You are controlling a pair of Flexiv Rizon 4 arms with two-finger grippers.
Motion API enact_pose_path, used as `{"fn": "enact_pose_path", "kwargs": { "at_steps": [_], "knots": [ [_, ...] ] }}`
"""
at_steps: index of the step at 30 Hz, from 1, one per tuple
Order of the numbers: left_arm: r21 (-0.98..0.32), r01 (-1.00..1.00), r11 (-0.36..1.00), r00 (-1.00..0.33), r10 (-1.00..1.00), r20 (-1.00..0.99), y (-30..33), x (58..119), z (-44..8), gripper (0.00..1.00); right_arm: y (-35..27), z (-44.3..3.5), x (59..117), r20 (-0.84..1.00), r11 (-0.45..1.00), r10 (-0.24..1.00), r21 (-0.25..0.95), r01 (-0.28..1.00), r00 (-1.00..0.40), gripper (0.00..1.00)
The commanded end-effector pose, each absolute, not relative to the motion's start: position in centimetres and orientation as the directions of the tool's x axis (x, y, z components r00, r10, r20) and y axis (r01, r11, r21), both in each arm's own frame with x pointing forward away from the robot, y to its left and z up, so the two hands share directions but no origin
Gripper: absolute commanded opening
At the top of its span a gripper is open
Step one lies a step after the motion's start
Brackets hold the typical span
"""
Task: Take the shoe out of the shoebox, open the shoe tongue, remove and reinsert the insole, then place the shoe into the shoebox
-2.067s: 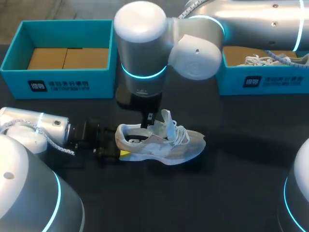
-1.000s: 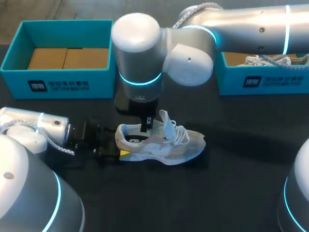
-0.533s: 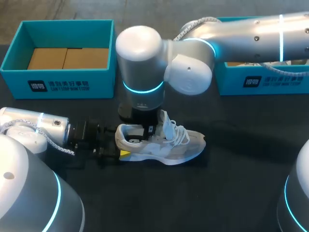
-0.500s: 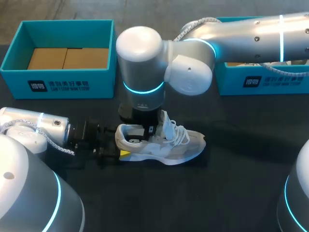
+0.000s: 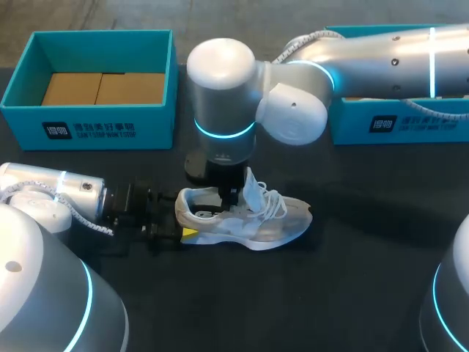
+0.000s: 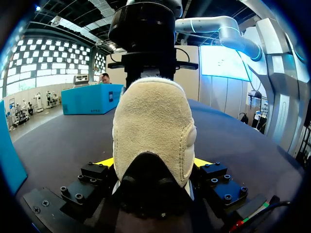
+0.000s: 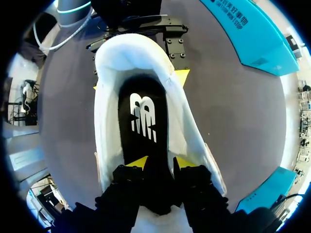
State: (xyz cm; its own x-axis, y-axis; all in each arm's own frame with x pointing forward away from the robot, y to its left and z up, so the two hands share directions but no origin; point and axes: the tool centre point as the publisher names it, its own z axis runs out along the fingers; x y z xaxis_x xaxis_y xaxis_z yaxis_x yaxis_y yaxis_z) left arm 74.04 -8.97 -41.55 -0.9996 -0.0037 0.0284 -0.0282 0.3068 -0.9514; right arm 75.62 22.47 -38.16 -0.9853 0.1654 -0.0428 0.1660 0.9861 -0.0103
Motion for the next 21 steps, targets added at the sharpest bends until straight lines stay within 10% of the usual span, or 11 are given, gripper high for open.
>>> {"fn": "enact_pose_path", "kwargs": {
  "at_steps": [1,15,21],
  "knots": [
    [-0.951,-0.027,0.307,-1.0,-0.005,0.027,-8.9,73.8,-41.8,0.0,22.7,-39.0,76.0,-0.029,0.987,0.159,-0.003,0.16,-0.987,0.33],
    [-0.951,-0.027,0.307,-1.0,-0.005,0.027,-8.9,73.8,-41.8,0.0,23.3,-41.4,75.6,0.048,0.991,0.133,0.008,0.134,-0.99,0.41],
    [-0.951,-0.027,0.307,-1.0,-0.005,0.027,-8.9,73.8,-41.8,0.0,23.1,-42.0,74.7,0.083,0.991,0.137,-0.002,0.137,-0.987,0.28]
  ]
}}
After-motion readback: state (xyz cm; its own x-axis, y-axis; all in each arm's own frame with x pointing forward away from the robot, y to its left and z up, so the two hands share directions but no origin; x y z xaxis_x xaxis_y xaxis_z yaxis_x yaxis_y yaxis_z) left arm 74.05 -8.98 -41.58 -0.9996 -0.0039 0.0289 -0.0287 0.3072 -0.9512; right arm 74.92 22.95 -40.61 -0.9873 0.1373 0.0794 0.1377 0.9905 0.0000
